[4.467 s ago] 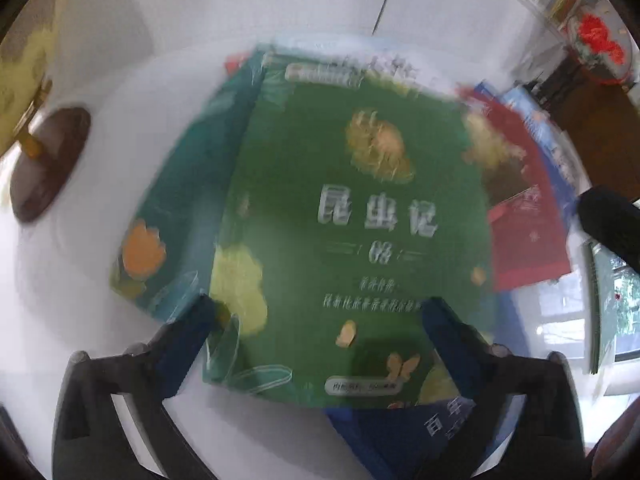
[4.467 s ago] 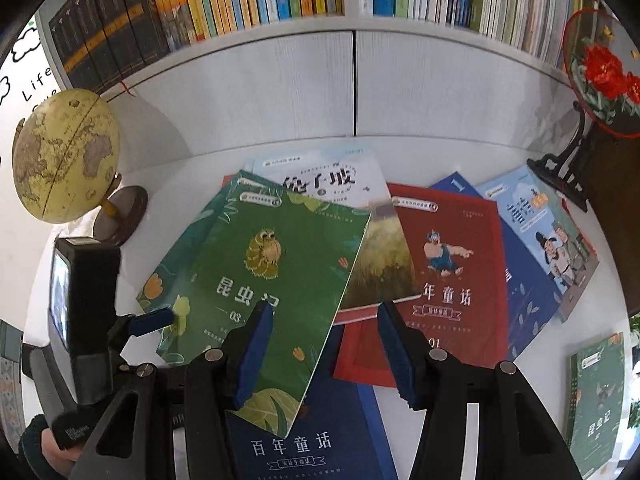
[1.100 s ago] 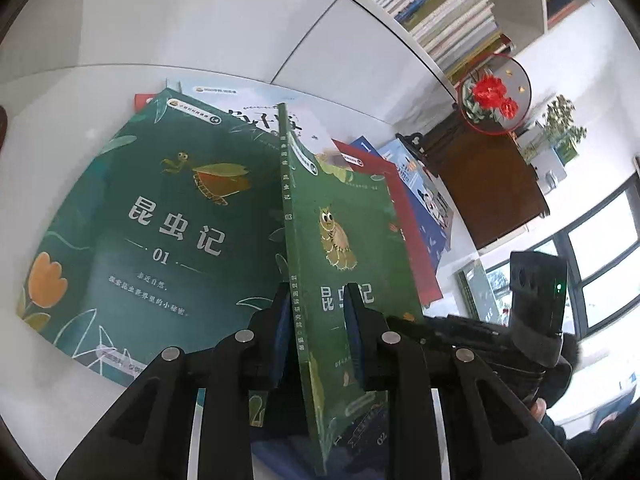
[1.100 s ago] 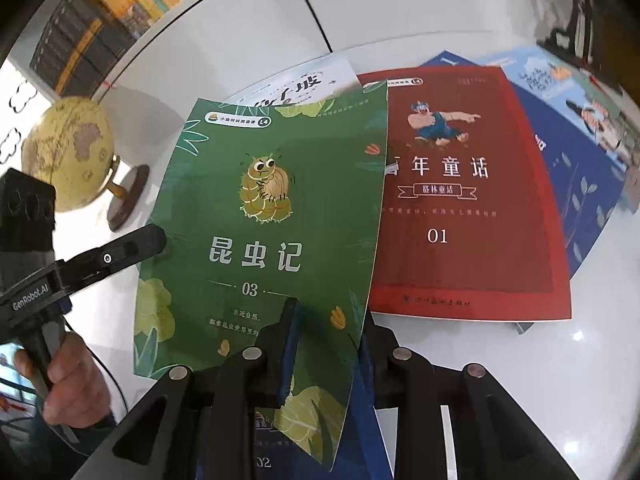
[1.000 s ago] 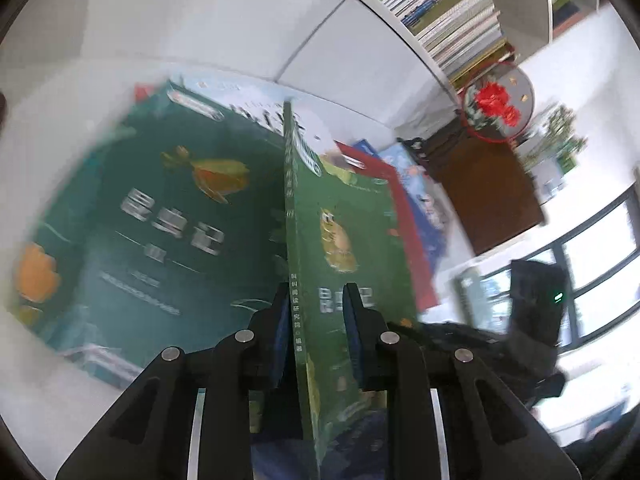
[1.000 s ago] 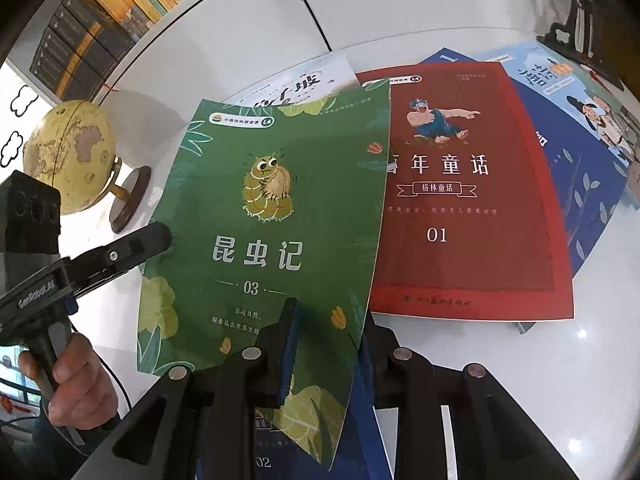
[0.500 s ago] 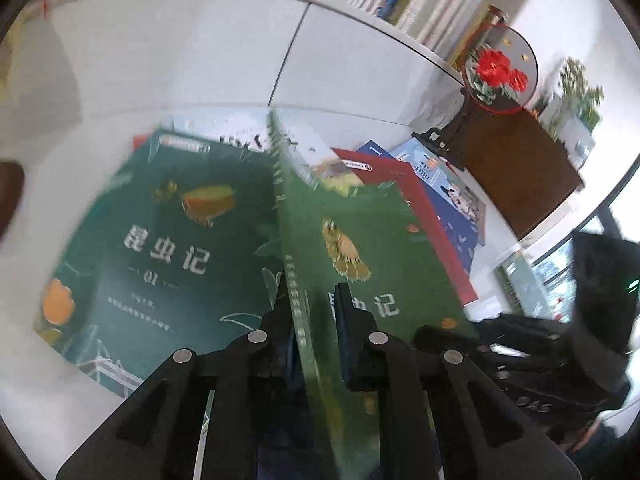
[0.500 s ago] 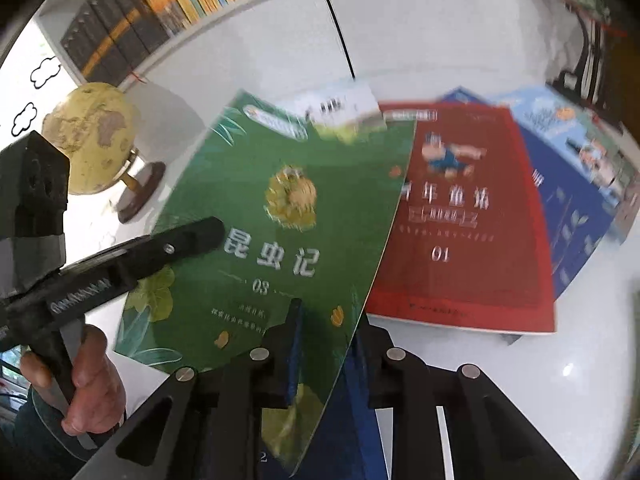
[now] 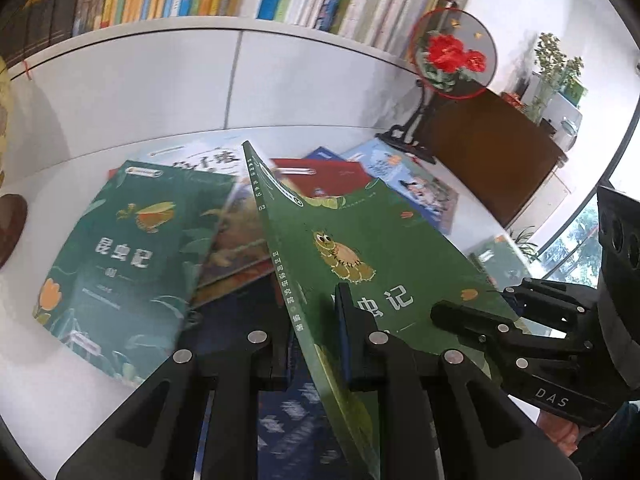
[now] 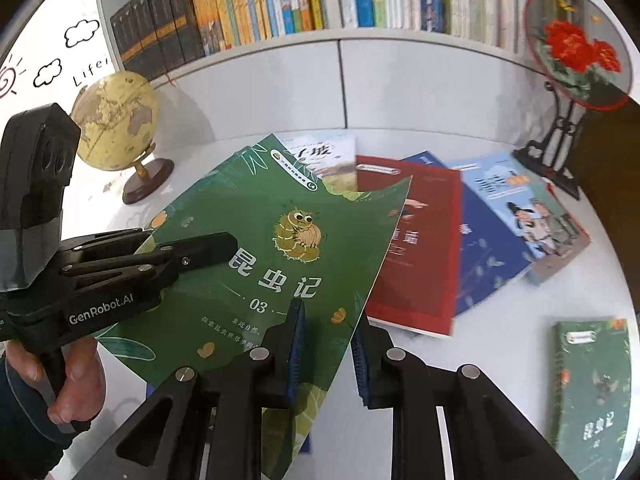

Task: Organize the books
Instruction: 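Carry the caterpillar-cover book with the right tool toward the stacked green books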

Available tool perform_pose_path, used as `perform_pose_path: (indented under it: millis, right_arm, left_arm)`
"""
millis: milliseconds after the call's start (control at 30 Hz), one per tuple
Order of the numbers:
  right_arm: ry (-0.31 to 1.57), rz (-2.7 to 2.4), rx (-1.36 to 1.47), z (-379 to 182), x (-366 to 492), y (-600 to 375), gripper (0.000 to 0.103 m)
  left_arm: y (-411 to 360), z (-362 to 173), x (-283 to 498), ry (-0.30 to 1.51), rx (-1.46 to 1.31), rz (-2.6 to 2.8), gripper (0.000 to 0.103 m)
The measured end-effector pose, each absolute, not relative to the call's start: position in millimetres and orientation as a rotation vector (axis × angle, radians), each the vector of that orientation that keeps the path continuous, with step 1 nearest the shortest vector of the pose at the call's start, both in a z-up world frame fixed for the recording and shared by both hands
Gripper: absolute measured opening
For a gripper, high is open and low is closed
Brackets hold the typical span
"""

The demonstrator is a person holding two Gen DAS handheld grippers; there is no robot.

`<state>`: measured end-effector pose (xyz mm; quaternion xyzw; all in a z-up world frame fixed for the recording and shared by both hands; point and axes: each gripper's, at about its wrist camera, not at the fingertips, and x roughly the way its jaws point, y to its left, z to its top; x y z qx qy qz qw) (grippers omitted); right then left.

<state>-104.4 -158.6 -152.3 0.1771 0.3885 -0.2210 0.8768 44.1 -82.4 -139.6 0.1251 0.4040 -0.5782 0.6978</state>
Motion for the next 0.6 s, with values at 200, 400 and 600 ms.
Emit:
perform_pose_path:
  millis: [200, 400, 600]
  right_arm:
    - [0.785, -0.497, 0.319, -130, -158, -163, 0.021]
    - [0.767, -0.534, 0.31, -106, -228, -183, 0.021]
    - [0.771, -0.576, 0.274, -88, -298, -209, 0.021]
  left_arm:
    - [-96, -120, -5, 0.85, 0.277, -1.325, 0.013]
    - [-120, -98, -69, 0.813, 0.271, -1.365, 0.014]
    - [-151, -85, -135, 0.812, 0.24, -1.392, 0.014]
